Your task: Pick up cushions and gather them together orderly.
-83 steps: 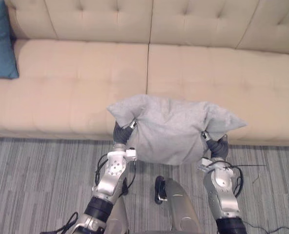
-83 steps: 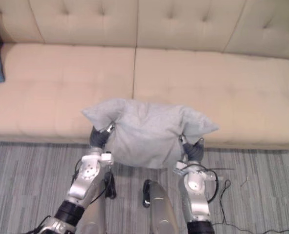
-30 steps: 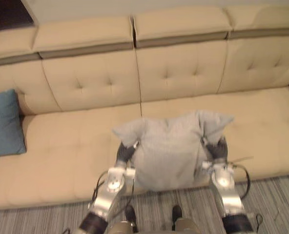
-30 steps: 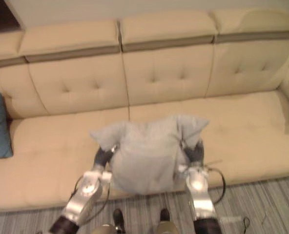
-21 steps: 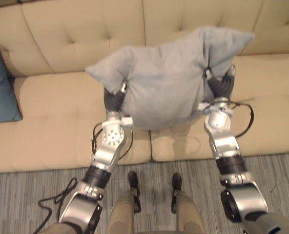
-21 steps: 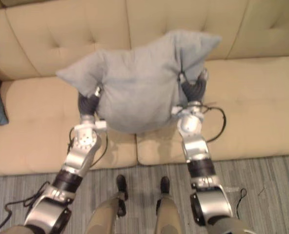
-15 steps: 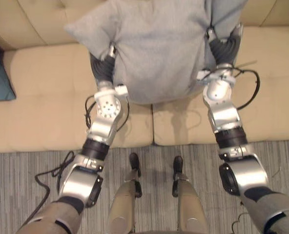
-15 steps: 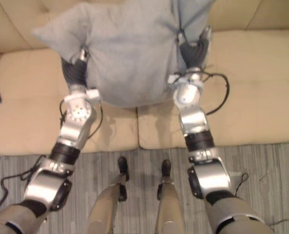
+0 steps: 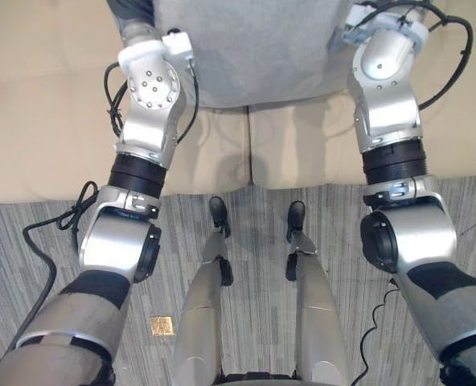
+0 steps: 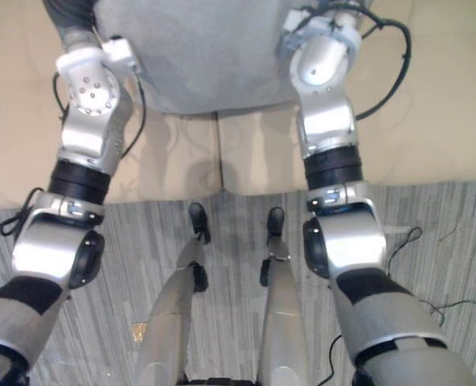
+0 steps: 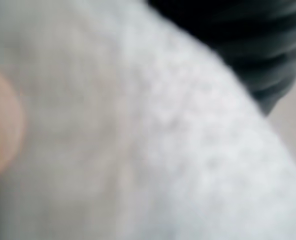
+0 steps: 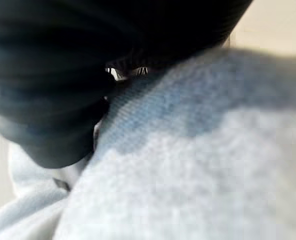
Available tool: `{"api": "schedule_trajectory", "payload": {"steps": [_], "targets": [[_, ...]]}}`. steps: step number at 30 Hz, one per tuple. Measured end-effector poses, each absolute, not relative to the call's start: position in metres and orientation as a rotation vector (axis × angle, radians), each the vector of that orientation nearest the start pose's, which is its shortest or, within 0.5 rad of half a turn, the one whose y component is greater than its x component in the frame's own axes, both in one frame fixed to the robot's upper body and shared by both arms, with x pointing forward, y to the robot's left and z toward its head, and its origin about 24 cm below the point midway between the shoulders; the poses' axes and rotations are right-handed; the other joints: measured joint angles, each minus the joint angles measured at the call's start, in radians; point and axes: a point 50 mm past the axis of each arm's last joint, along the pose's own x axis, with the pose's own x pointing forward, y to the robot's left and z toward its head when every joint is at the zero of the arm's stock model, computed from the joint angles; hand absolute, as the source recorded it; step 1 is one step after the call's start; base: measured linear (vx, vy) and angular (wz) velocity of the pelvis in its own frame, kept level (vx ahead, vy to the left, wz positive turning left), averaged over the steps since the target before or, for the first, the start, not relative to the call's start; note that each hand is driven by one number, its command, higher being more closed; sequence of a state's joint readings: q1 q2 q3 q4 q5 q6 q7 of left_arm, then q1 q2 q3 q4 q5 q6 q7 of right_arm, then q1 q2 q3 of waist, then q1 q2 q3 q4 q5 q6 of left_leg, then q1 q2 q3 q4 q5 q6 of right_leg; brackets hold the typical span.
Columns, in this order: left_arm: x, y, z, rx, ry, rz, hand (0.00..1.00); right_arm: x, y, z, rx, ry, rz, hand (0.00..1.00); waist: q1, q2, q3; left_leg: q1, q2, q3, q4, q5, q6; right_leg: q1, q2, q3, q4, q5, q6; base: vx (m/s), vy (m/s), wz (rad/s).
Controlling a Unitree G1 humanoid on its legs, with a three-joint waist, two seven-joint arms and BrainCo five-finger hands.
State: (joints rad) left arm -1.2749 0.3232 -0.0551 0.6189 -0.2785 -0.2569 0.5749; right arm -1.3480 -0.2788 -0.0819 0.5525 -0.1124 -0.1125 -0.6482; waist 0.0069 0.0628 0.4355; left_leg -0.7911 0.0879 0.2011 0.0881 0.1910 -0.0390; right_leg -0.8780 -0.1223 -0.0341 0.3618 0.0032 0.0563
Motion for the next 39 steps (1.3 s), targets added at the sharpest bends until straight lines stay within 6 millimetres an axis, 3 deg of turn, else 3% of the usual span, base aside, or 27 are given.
{"api": "schedule_trajectory", "payload": {"steps": [5,11,14,16,17,19,21,23,26,28,29,31,32,33,34,37,39], "targets": [[0.367,0.161,0.374,-0.316,-0.886,0.305,0.0,0.349,-0.177,0.389,0.188,-0.955,-0.587,0.0,0.0,-0.001,0.001,-0.019,0.016,0.008,0.0,0.004,-0.005,-0.019,0.008,-0.002,0.0,0.003,-0.003,0.01,-0.004,-0.01],[0.362,0.2,0.385,-0.463,-0.901,0.312,0.0,0.344,-0.231,0.382,0.362,-0.923,-0.613,0.0,0.006,-0.002,0.001,-0.009,0.033,0.017,0.004,0.004,-0.006,-0.008,0.019,-0.006,0.007,0.004,-0.005,0.04,-0.023,-0.03],[0.361,0.212,0.382,-0.513,-0.907,0.307,0.0,0.344,-0.246,0.372,0.369,-0.907,-0.606,0.0,0.008,-0.003,0.001,0.008,0.044,0.019,0.02,-0.001,-0.011,0.018,0.024,-0.011,0.007,0.004,-0.005,0.01,-0.013,-0.01],[0.364,0.224,0.365,-0.529,-0.878,0.33,0.0,0.345,-0.25,0.357,0.378,-0.885,-0.587,0.0,0.01,-0.005,0.0,0.027,0.056,0.022,0.039,-0.017,-0.017,0.044,0.032,-0.011,0.007,0.002,-0.007,0.02,-0.069,-0.07],[0.368,0.234,0.343,-0.523,-0.832,0.356,0.0,0.344,-0.253,0.345,0.36,-0.882,-0.576,0.0,0.011,-0.007,-0.001,0.044,0.059,0.025,0.044,-0.023,-0.018,0.064,0.034,-0.011,0.007,-0.008,-0.019,0.02,-0.077,-0.05],[0.367,0.241,0.322,-0.514,-0.799,0.383,0.0,0.341,-0.256,0.333,0.345,-0.876,-0.569,0.0,0.011,-0.007,-0.001,0.053,0.064,0.025,0.055,-0.035,-0.018,0.077,0.037,-0.015,0.007,-0.011,-0.022,0.01,-0.06,-0.03],[0.366,0.248,0.283,-0.477,-0.725,0.414,0.0,0.338,-0.262,0.305,0.31,-0.837,-0.564,0.0,0.011,-0.007,-0.002,0.075,0.068,0.028,0.057,-0.04,-0.013,0.103,0.039,-0.017,0.008,-0.014,-0.023,0.04,-0.062,0.0],[0.364,0.246,0.245,-0.453,-0.642,0.417,0.0,0.335,-0.267,0.271,0.26,-0.766,-0.562,0.0,0.009,-0.008,-0.002,0.102,0.067,0.027,0.057,-0.043,-0.016,0.133,0.038,-0.021,0.008,-0.022,-0.022,0.05,-0.046,0.07],[0.352,0.225,0.17,-0.364,-0.469,0.376,0.0,0.325,-0.262,0.201,0.238,-0.601,-0.525,0.0,0.009,-0.019,-0.007,0.166,0.064,0.026,0.06,-0.064,-0.011,0.199,0.034,-0.023,0.008,-0.042,-0.022,0.06,-0.04,0.04],[0.332,0.198,0.1,-0.313,-0.265,0.314,0.0,0.309,-0.251,0.134,0.267,-0.413,-0.513,0.0,0.011,-0.035,-0.018,0.228,0.062,0.027,0.074,-0.09,-0.015,0.266,0.03,-0.025,0.011,-0.064,-0.022,0.07,-0.037,0.01],[0.323,0.19,0.079,-0.303,-0.197,0.296,0.0,0.303,-0.246,0.114,0.275,-0.348,-0.508,0.0,0.011,-0.046,-0.025,0.246,0.062,0.031,0.075,-0.097,-0.016,0.282,0.028,-0.024,0.013,-0.069,-0.021,0.08,-0.033,-0.05],[0.294,0.175,0.026,-0.29,-0.006,0.267,0.0,0.28,-0.232,0.062,0.277,-0.173,-0.486,0.0,0.013,-0.074,-0.044,0.307,0.06,0.036,0.077,-0.119,-0.022,0.34,0.025,-0.025,0.013,-0.09,-0.019,0.1,-0.04,-0.04],[0.272,0.17,-0.008,-0.273,0.129,0.257,0.0,0.261,-0.226,0.025,0.256,-0.036,-0.485,0.0,0.011,-0.091,-0.064,0.351,0.06,0.036,0.088,-0.139,-0.024,0.392,0.022,-0.034,0.01,-0.107,-0.017,0.09,-0.034,0.02],[0.265,0.169,-0.018,-0.269,0.169,0.259,0.0,0.255,-0.225,0.015,0.254,0.008,-0.484,0.0,0.01,-0.094,-0.073,0.363,0.06,0.036,0.09,-0.146,-0.025,0.408,0.021,-0.036,0.007,-0.113,-0.015,0.11,-0.023,0.08],[0.247,0.167,-0.041,-0.258,0.271,0.26,0.0,0.238,-0.223,-0.013,0.232,0.127,-0.487,0.0,0.008,-0.1,-0.107,0.394,0.06,0.036,0.088,-0.158,-0.029,0.448,0.019,-0.043,-0.007,-0.12,-0.015,0.05,-0.004,0.09],[0.208,0.17,-0.082,-0.209,0.468,0.268,0.0,0.197,-0.215,-0.063,0.195,0.373,-0.466,0.0,0.008,-0.104,-0.186,0.459,0.053,0.036,0.079,-0.171,-0.033,0.523,0.011,-0.052,-0.035,-0.135,-0.007,0.12,0.013,0.07],[0.183,0.175,-0.104,-0.178,0.592,0.288,0.0,0.172,-0.207,-0.088,0.213,0.501,-0.46,0.0,0.008,-0.101,-0.236,0.516,0.044,0.037,0.053,-0.176,-0.039,0.579,0.004,-0.058,-0.058,-0.141,-0.002,0.15,0.028,0.05]]}}
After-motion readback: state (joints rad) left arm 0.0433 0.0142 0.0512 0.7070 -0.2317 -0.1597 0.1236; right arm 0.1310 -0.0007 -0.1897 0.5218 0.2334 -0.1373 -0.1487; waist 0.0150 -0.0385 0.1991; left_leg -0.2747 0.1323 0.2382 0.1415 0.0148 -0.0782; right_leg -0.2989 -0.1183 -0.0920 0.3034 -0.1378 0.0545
